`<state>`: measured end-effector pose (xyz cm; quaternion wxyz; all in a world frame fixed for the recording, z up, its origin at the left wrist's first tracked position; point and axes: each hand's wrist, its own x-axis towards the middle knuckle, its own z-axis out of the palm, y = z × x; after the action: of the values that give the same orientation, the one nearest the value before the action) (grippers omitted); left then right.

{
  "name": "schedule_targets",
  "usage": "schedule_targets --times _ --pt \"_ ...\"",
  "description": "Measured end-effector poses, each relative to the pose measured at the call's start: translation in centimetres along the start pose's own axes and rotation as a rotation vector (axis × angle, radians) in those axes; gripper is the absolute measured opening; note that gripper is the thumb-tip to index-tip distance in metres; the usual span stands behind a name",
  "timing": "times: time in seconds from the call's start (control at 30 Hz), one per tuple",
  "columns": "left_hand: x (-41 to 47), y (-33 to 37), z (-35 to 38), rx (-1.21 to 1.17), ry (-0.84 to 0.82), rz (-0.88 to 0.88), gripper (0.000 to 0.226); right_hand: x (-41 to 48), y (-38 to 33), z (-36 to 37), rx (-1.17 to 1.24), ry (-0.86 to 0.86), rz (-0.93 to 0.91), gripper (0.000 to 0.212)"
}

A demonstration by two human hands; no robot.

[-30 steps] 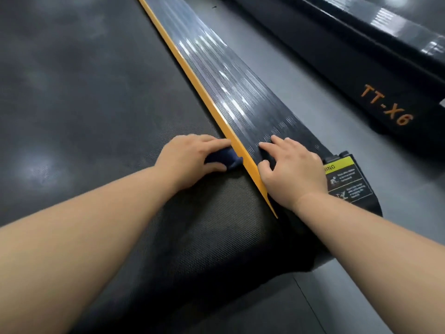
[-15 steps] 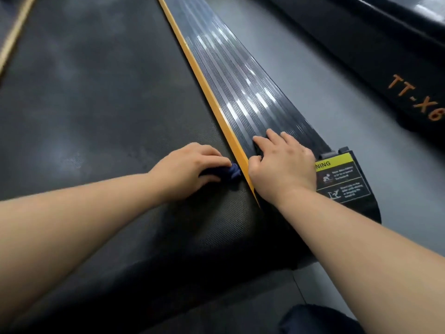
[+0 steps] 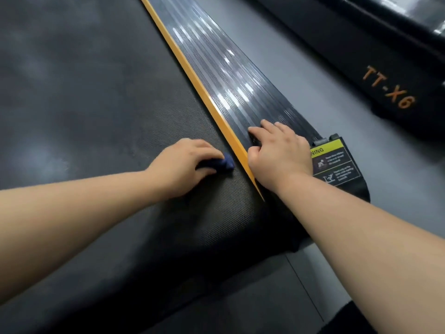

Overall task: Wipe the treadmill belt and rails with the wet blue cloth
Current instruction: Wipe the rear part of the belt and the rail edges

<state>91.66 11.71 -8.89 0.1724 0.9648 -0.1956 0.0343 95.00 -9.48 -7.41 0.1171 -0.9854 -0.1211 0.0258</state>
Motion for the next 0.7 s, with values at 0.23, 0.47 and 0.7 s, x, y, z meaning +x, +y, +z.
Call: schedule_targets --times 0.23,0.47,0.7 --pt "4.2 -5.4 -1.1 0.057 0.114 -0.304 0.034 -0.5 -0.5 0.3 -0.081 0.028 -0.036 0.047" --pt "-0.4 -3.1 0.4 -0.044 0.147 -0.204 0.035 -2.3 -5.2 3.2 -0.179 0.127 -0.286 0.039" --pt "-1.5 -6.0 -1.2 -0.017 0.112 -0.132 0.040 -2.0 -6.7 5.9 -0.067 0.180 -0.254 0.060"
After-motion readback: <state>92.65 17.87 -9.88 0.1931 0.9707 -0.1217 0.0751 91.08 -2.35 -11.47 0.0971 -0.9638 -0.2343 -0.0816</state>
